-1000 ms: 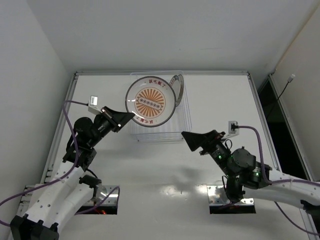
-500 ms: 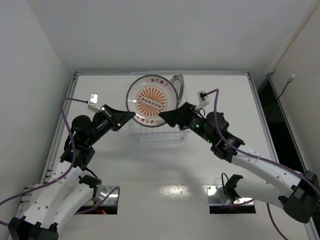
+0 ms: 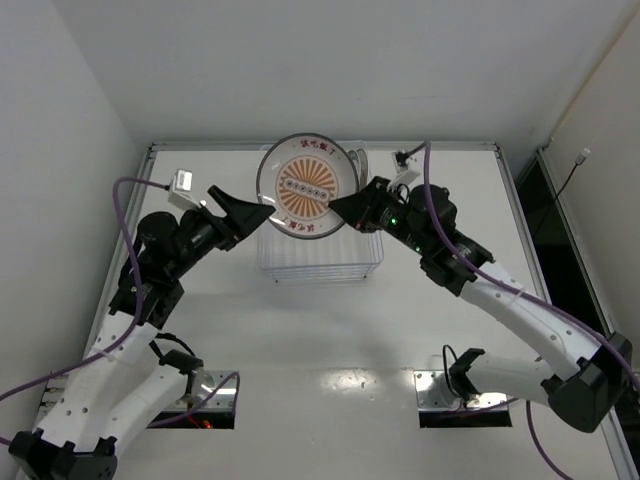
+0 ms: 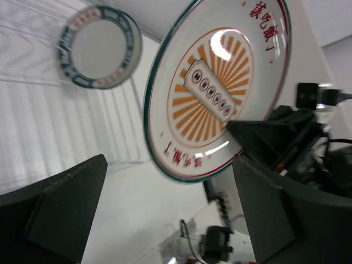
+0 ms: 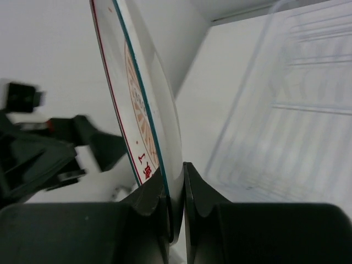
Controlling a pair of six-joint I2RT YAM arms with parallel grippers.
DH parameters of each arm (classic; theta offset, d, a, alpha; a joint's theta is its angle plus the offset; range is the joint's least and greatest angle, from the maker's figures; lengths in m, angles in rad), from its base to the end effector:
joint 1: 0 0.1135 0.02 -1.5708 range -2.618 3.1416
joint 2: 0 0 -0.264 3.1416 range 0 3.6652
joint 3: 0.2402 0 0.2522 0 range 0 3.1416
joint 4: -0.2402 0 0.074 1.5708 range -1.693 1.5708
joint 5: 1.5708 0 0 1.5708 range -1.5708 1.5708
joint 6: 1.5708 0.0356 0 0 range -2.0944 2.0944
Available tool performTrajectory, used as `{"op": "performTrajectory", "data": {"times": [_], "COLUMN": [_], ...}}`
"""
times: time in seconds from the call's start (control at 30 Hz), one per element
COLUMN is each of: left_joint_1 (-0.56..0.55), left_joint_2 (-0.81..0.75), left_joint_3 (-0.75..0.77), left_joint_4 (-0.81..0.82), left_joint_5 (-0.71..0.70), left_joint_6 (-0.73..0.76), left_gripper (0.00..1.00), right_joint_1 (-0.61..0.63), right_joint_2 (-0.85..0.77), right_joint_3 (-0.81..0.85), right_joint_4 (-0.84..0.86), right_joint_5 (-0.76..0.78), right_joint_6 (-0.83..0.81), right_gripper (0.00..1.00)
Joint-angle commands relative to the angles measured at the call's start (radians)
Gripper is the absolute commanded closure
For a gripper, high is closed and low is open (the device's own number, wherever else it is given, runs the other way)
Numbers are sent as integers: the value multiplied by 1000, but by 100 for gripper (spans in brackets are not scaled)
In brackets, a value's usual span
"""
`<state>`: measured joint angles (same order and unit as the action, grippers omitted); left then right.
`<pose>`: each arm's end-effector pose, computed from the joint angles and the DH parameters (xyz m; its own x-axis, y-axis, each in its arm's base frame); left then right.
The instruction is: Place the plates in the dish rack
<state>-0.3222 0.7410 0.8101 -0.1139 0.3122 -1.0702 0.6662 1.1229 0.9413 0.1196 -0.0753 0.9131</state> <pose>0.1608 -0.0652 0.3636 -0.5401 -0.6999 -0.4674 0.2471 0.3991 -0.8830 0.2080 0.1669 0.3594 -0.5642 0.5603 -0.6064 -0.3742 0.4812 0.7927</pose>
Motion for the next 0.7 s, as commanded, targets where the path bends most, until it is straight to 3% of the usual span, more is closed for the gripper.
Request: {"op": "performTrajectory", "data": {"times": [0.0,0.03,0.1,0.13,0.23,0.33,0.67], "left_joint_1": [3,3,14,14,14,14,14], "left_joint_2": [6,21,32,32,-6,-78,-78], "left_joint_3": [128,145,169,169,150,80,-45], "left_joint_4": [-257,-355,-426,-469,-494,-454,-327], "left_joint_5": [-183,-293,-410,-536,-799,-938,-987], "left_joint_6": [179,211,282,308,341,438,567], "left_gripper": [0,0,0,0,0,0,0], "right_joint_1": [-7,-7,-7,-7,13,13,13], "right_joint_2": [31,69,116,167,245,372,805], "right_joint_3": [216,303,384,448,537,611,865], "right_joint_4": [-243,-384,-503,-593,-694,-722,-703], "right_joint_5": [274,395,510,611,785,862,973], "right_joint_6": [-112,-131,-146,-164,-187,-223,-341], "right_gripper": [100,100,100,100,100,100,100]}}
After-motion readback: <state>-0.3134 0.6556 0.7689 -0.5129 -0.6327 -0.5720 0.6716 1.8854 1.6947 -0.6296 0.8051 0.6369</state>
